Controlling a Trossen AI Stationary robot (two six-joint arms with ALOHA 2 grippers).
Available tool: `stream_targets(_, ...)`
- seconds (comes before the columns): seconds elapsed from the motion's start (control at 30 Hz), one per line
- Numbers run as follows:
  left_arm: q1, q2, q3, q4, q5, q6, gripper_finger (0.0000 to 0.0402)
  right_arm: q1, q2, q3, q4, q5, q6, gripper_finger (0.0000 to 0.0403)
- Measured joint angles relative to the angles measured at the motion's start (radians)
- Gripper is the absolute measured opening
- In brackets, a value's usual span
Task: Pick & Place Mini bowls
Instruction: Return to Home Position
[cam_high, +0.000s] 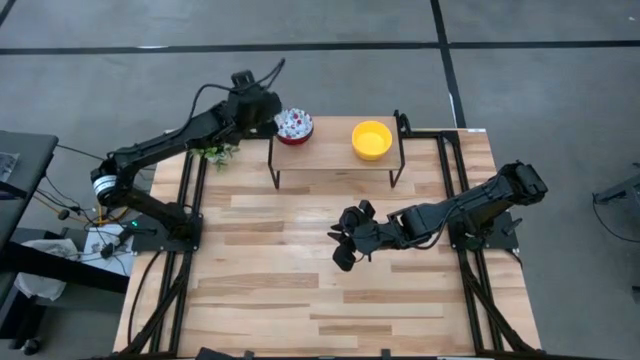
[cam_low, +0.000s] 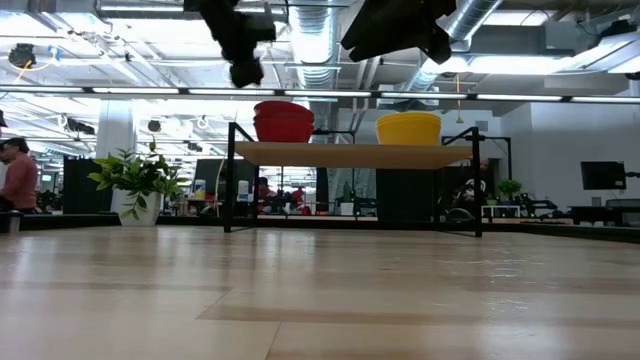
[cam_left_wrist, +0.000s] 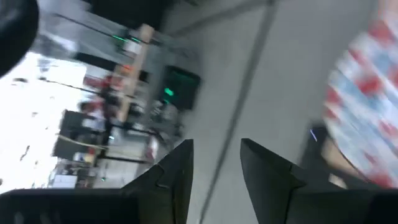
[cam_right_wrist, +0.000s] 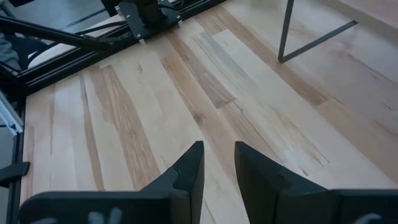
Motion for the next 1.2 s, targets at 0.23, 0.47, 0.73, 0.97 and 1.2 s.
stream_targets(0.23, -0.013, -0.005, 0.001, 0.200, -0.008, 0.000, 0.0131, 0.000, 0.000, 0.000, 0.000, -0.002, 0.001, 0.0079)
stream_targets(0.47, -0.013, 0.041, 0.000, 0.207, 0.004, -0.050, 0.0131, 0.000, 0.000, 0.000, 0.000, -0.002, 0.001, 0.0079)
stream_targets(0.73, -0.013, 0.066, 0.000, 0.208, 0.005, -0.076, 0.0131, 0.000, 0.000, 0.000, 0.000, -0.003, 0.001, 0.0079)
stream_targets(0.97, -0.013, 0.073, -0.046, 0.209, 0.016, -0.120, 0.0131, 0.000, 0.000, 0.000, 0.000, -0.003, 0.001, 0.0079)
stream_targets(1.2, -0.013, 0.074, -0.099, 0.221, 0.016, -0.105, 0.0131, 0.000, 0.000, 0.000, 0.000, -0.003, 0.001, 0.0079)
